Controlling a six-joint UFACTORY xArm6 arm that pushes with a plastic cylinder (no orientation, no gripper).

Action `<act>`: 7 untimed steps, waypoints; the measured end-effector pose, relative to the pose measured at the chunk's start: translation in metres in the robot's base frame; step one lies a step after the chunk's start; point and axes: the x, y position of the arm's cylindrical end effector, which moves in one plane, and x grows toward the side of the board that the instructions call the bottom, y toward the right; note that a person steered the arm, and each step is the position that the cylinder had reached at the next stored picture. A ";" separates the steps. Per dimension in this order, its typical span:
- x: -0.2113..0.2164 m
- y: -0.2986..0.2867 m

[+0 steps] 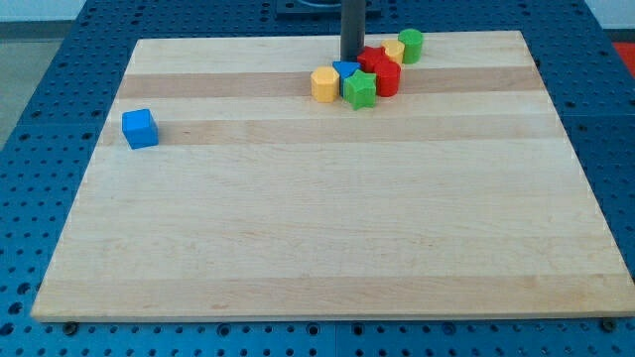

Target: Push the yellow heart into the red circle

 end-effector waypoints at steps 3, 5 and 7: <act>-0.035 0.022; -0.034 0.046; -0.022 0.046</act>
